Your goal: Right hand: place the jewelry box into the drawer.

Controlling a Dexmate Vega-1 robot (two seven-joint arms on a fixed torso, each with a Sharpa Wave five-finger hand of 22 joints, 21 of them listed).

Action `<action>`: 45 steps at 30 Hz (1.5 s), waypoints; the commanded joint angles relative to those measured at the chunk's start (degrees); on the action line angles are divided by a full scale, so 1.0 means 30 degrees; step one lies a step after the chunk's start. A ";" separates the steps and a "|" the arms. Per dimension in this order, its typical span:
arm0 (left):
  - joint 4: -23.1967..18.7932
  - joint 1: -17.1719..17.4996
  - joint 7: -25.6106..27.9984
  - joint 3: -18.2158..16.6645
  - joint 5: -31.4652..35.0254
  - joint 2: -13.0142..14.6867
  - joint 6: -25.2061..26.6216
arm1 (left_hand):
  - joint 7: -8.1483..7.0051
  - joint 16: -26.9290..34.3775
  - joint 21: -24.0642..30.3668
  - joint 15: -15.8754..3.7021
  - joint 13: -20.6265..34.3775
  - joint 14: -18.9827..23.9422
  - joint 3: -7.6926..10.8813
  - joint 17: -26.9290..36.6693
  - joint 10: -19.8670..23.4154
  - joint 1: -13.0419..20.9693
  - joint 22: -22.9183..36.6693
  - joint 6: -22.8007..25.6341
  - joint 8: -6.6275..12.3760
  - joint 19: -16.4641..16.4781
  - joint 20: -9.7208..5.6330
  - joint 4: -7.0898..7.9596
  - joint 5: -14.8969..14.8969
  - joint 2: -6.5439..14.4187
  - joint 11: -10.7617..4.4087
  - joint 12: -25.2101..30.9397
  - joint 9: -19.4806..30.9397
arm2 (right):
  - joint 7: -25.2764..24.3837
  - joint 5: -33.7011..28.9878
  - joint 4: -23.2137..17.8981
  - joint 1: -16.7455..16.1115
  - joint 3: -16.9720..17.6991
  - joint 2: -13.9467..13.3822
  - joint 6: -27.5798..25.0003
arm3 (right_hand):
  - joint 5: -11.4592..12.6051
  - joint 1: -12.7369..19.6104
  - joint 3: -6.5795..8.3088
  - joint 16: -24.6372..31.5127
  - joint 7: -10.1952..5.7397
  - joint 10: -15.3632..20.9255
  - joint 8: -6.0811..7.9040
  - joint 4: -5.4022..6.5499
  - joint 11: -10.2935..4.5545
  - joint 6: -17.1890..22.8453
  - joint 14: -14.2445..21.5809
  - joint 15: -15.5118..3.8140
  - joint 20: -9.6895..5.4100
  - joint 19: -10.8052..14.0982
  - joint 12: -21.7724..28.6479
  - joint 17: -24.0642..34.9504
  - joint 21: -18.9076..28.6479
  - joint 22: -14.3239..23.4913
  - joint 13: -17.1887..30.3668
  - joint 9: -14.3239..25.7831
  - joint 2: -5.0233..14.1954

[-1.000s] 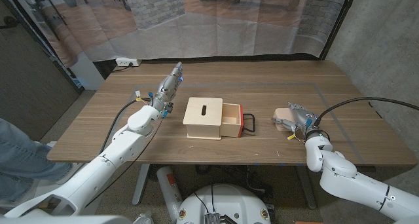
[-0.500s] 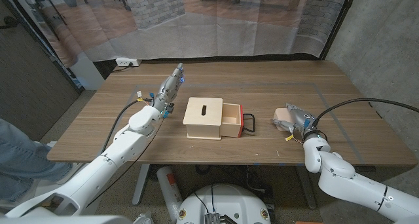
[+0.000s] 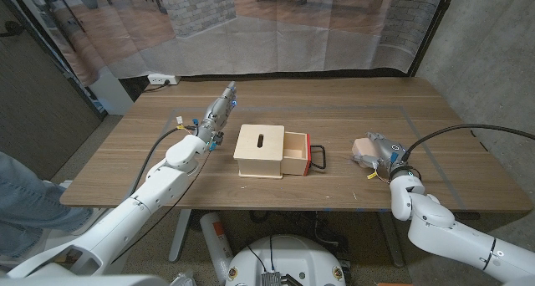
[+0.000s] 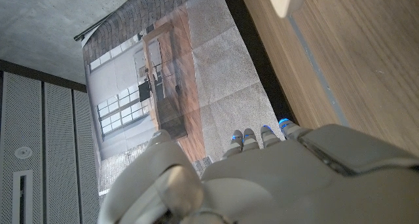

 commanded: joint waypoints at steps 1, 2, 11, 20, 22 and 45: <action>-0.0264 0.0018 0.0113 0.0065 0.0158 0.0110 0.0313 | 0.0004 0.0030 0.0082 0.0042 0.0074 -0.0790 -0.0160 0.0081 -0.0019 0.0152 0.0099 0.0018 0.0037 -0.2175 0.0160 0.0057 -0.0059 0.0058 -0.0109 0.0068 0.0095 | -0.0217 0.0656 0.0167 -0.0293 0.0399 -0.0108 0.0816 | -0.0246 0.0618 0.0207 0.0452 -0.0114 0.0773 0.0257 0.0045 -0.0207 0.0642 0.2004 -0.1226 -0.2126 0.2576 0.0428 0.0291 0.0332 0.0177 0.0271 0.0209 0.0520; -0.0280 0.0024 0.0123 0.0064 0.0160 0.0118 0.0327 | 0.0013 0.0033 0.0080 0.0039 0.0074 -0.0782 -0.0162 0.0081 -0.0017 0.0154 0.0099 0.0032 0.0041 -0.2179 0.0160 0.0057 -0.0060 0.0060 -0.0102 0.0068 0.0095 | -0.0189 0.0671 0.0177 -0.0276 0.0387 -0.0114 0.0847 | -0.0287 0.0702 0.0243 0.0495 -0.0129 0.0975 0.0258 0.0055 -0.0297 0.0668 0.2129 -0.1296 -0.2237 0.2775 0.0527 0.0348 0.0382 0.0183 0.0307 0.0234 0.0587; -0.0177 -0.0073 0.0008 0.0126 0.0115 0.0082 0.0400 | 0.0072 0.0028 0.0071 0.0083 0.0075 -0.0773 -0.0190 0.0083 0.0048 0.0171 0.0100 0.0119 0.0064 -0.2198 0.0221 0.0058 -0.0081 0.0082 -0.0154 0.0087 0.0096 | -0.0356 0.1048 0.0216 -0.0391 0.0608 -0.0069 0.1267 | -0.0628 0.1482 0.0631 0.1207 -0.0405 0.1483 0.0440 0.0046 -0.0353 0.1277 0.3857 -0.1968 -0.3010 0.3607 0.0877 0.0845 0.0566 0.0238 0.0546 0.0389 0.1248; 0.0090 -0.0205 -0.0178 0.0230 0.0085 -0.0028 0.0340 | 0.0095 0.0016 0.0073 0.0084 0.0076 -0.0789 -0.0215 0.0084 0.0038 0.0184 0.0101 0.0147 0.0063 -0.2191 0.0220 0.0059 -0.0098 0.0101 -0.0111 0.0076 0.0097 | -0.1042 0.1437 -0.0030 -0.0879 0.1148 -0.0017 0.1614 | -0.0973 0.2120 0.0925 0.1557 -0.0718 0.1777 0.0686 -0.0031 -0.0535 0.2002 0.4623 -0.2184 -0.3368 0.4256 0.1099 0.1233 0.0747 0.0259 0.0691 0.0495 0.1652; 0.0133 -0.0235 -0.0219 0.0254 0.0099 -0.0029 0.0336 | 0.0093 0.0017 0.0071 0.0087 0.0076 -0.0787 -0.0221 0.0085 0.0023 0.0187 0.0101 0.0160 0.0065 -0.2197 0.0228 0.0059 -0.0102 0.0105 -0.0077 0.0069 0.0097 | -0.1196 0.1581 -0.0104 -0.1022 0.1319 -0.0022 0.1764 | -0.1098 0.2272 0.0989 0.1641 -0.0813 0.1931 0.0805 -0.0039 -0.0606 0.2329 0.4816 -0.2246 -0.3497 0.4436 0.1192 0.1346 0.0798 0.0264 0.0730 0.0533 0.1735; -0.0070 -0.0179 -0.0140 0.0258 0.0148 0.0053 0.0416 | 0.0079 0.0001 0.0060 0.0097 0.0078 -0.0810 -0.0271 0.0088 0.0007 0.0220 0.0103 0.0115 0.0024 -0.2224 0.0245 0.0060 -0.0132 0.0144 -0.0093 0.0052 0.0099 | -0.3116 0.2206 -0.0579 -0.2259 0.2783 0.0045 0.4079 | -0.1781 0.3369 0.1418 0.2025 -0.0979 0.2713 0.1004 -0.0152 -0.0858 0.3004 0.5666 -0.2788 -0.4109 0.5268 0.1671 0.2022 0.1057 0.0285 0.0928 0.0738 0.2221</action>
